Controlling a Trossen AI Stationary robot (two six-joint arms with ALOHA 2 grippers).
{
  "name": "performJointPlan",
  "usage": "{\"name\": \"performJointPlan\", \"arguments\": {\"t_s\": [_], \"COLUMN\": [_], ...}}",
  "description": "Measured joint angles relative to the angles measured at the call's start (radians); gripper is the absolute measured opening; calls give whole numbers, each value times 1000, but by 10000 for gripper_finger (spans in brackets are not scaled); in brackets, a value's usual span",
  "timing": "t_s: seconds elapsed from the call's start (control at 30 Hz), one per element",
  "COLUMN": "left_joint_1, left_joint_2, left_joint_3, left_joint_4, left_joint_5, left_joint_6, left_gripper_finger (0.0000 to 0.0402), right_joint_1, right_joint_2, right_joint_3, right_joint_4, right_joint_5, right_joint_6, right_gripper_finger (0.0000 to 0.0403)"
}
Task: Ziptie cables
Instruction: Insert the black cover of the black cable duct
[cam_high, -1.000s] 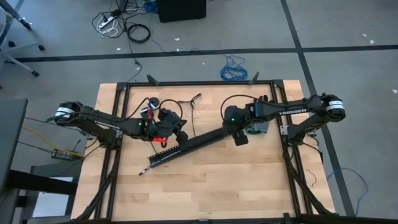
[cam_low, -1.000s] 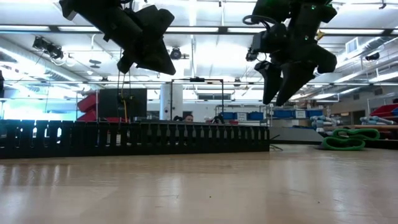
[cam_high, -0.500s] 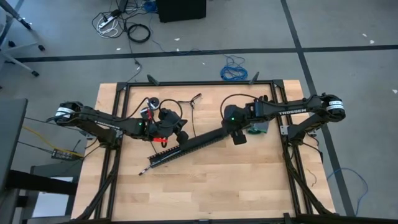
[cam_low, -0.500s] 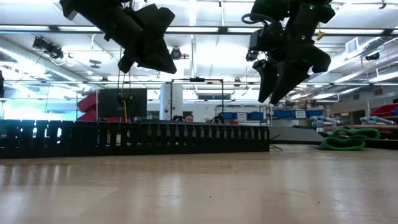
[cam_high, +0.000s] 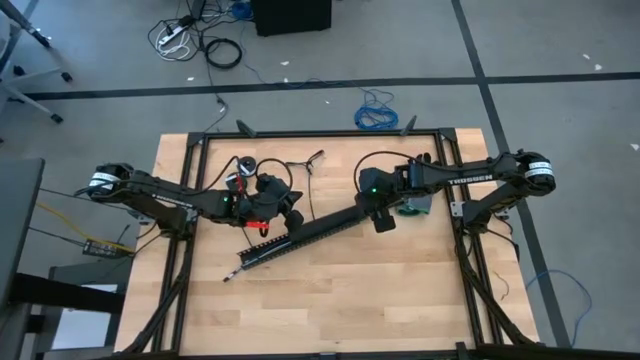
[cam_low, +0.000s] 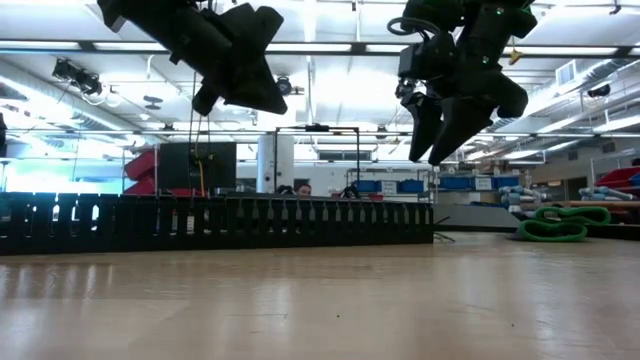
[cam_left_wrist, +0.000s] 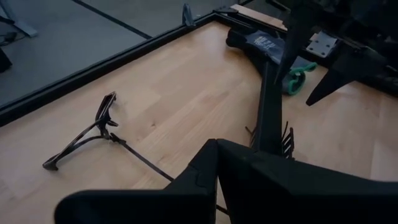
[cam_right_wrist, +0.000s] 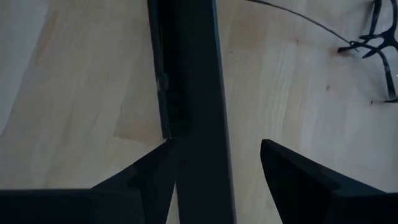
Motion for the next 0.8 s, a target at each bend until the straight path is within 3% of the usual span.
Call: {"name": "performJointPlan", "arguments": {"t_s": [0.33,0.8], "left_joint_1": [0,1], "left_joint_2": [0,0], "left_joint_3": [0,0], "left_joint_4": [14,12], "left_joint_5": [0,-30], "left_joint_6": [0,4], "left_gripper_finger": [0,0], "right_joint_1": [-6,-6], "right_joint_2": [0,1], "right_joint_3": [0,-23], "right_joint_4": [-108,-133], "right_joint_5": [9,2], "right_joint_6": [12,-6], "right_gripper_finger": [236,363]}}
